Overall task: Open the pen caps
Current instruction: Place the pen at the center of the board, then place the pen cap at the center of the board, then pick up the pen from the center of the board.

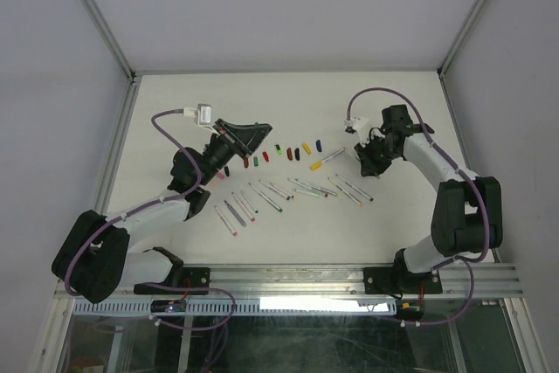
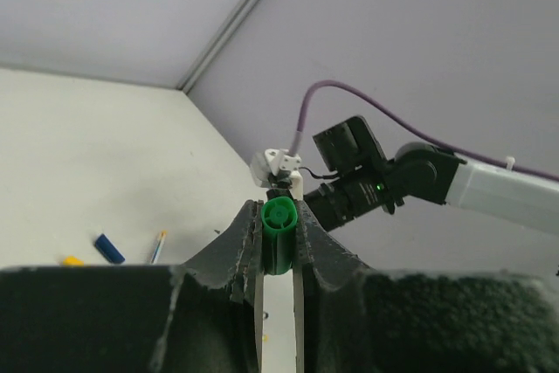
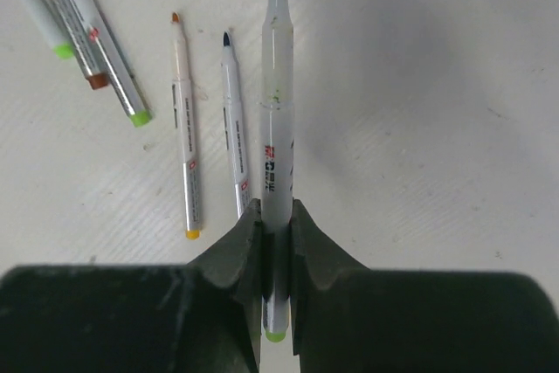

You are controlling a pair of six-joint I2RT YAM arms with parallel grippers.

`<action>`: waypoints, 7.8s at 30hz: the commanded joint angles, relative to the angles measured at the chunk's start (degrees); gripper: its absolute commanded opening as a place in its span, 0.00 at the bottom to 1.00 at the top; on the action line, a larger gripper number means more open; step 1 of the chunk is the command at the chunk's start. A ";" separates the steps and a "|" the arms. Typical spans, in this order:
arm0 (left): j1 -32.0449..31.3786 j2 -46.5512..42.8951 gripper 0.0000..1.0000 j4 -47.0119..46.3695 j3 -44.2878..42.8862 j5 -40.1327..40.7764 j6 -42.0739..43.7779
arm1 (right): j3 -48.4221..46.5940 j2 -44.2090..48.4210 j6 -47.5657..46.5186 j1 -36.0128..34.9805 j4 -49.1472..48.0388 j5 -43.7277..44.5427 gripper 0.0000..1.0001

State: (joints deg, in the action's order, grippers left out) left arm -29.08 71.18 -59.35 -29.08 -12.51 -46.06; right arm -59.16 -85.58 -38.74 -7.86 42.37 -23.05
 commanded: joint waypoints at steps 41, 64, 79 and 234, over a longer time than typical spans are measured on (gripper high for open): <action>-7.71 11.18 0.02 -2.11 -0.31 1.23 0.98 | -1.36 -10.40 2.36 1.01 3.39 7.21 0.33; -15.20 28.05 0.03 20.03 -20.66 10.99 2.69 | -0.92 -4.94 3.71 2.72 -0.31 5.18 0.39; -20.63 52.30 0.00 66.98 -63.82 31.26 5.12 | 1.36 5.03 6.45 7.67 -7.28 1.47 0.39; -9.57 1.55 0.99 -19.69 13.52 7.75 4.60 | -22.34 -16.01 -44.65 -8.16 4.59 -23.14 0.00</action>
State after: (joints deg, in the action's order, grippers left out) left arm -43.90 68.84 -65.54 -14.33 4.84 -28.32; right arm -79.70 -106.04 -88.73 -17.17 47.37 -36.73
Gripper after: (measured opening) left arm 0.990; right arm 0.127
